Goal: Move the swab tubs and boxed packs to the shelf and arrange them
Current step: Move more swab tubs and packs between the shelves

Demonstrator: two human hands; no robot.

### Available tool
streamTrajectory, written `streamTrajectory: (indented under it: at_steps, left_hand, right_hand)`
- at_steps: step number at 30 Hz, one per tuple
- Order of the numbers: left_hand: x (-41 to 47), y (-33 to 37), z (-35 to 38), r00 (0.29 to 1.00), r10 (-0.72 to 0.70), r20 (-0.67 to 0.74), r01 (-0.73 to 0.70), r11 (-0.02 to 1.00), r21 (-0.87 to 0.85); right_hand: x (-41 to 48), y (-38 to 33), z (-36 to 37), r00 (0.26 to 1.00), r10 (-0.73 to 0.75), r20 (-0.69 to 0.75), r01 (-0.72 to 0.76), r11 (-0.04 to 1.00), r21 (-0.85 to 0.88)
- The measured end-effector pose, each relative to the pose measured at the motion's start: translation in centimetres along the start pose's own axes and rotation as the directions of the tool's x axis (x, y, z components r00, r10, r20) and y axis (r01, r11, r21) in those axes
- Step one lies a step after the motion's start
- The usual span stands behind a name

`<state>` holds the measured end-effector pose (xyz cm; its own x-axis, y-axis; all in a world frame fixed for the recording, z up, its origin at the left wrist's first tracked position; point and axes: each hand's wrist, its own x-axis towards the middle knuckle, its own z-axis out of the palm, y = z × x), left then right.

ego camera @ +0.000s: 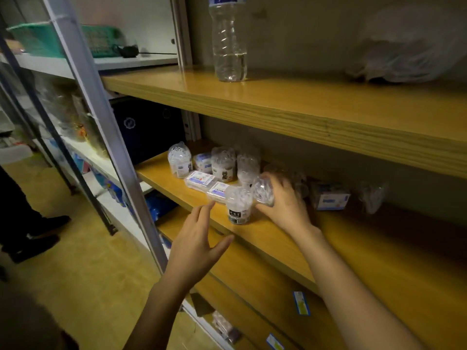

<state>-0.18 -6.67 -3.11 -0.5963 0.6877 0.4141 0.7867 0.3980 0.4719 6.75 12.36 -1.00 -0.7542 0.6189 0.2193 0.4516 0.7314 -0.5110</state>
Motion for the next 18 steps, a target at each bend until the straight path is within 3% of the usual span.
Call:
streamTrajectory:
  at_steps: [6, 10, 15, 18]
  left_hand:
    - [4.1, -0.5, 1.8, 1.0, -0.001, -0.004, 0.001, 0.989, -0.146]
    - [6.4, -0.3, 3.7, 0.999, -0.015, 0.038, 0.023, 0.98, -0.2]
    - [7.2, -0.6, 5.9, 0.998, -0.04, 0.057, 0.056, 0.946, -0.32]
    - [6.8, 1.0, 6.4, 0.999, 0.012, 0.031, 0.0, 0.93, -0.367]
  right_hand:
    - [-3.5, 0.5, -1.9, 0.97, 0.146, -0.197, -0.129, 0.987, 0.095]
    - [-7.4, 0.8, -4.1, 0.942, 0.151, -0.301, -0.111, 0.983, 0.147]
    - [-12.0, 1.2, -5.2, 0.912, 0.214, -0.349, -0.137, 0.963, 0.231]
    - [-14.8, 1.6, -5.8, 0.883, 0.268, -0.386, -0.183, 0.952, 0.245]
